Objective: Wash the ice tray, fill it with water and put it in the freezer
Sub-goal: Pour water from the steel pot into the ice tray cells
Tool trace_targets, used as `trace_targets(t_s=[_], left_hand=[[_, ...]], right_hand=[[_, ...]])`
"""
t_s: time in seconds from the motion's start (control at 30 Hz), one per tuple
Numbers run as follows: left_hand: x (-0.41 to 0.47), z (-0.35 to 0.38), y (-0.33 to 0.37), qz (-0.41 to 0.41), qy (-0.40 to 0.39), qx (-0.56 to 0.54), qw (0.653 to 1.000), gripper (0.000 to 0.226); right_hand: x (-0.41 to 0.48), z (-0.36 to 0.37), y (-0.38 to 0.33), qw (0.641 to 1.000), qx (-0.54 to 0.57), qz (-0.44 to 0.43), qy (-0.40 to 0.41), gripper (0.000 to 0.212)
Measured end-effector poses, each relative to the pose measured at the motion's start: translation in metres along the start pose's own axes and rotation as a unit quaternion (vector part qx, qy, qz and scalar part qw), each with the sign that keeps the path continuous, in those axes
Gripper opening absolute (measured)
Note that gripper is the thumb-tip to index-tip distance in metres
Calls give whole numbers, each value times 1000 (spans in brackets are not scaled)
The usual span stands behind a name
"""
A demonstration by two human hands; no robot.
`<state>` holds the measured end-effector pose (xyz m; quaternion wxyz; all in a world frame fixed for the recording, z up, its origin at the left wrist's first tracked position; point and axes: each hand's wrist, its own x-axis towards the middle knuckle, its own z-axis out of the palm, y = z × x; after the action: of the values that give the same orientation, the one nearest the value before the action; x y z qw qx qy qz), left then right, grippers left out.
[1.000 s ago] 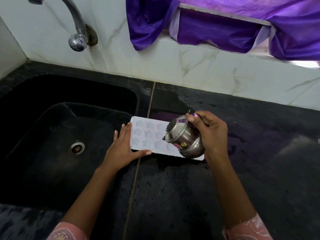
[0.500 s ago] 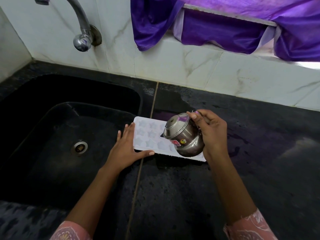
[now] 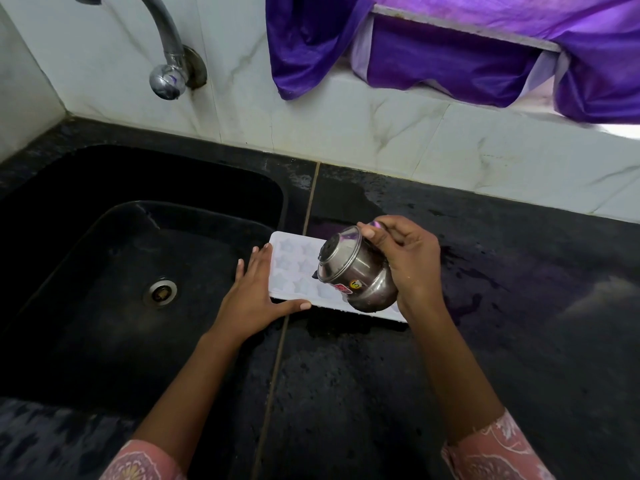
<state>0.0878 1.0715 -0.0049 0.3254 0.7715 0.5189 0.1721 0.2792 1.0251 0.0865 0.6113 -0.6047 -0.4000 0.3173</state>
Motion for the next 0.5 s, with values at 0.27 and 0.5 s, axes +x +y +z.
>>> trace_targets(t_s=[0.27,0.5], left_hand=[[-4,-6,9,-20,-13,6,1000,112],[-4,-7,10,-24,-13,7,1000,112]], right_hand=[[1,2,-2,1000,-21,-13,-14,15],[2,3,-4,999,-36,-25,-15,16]])
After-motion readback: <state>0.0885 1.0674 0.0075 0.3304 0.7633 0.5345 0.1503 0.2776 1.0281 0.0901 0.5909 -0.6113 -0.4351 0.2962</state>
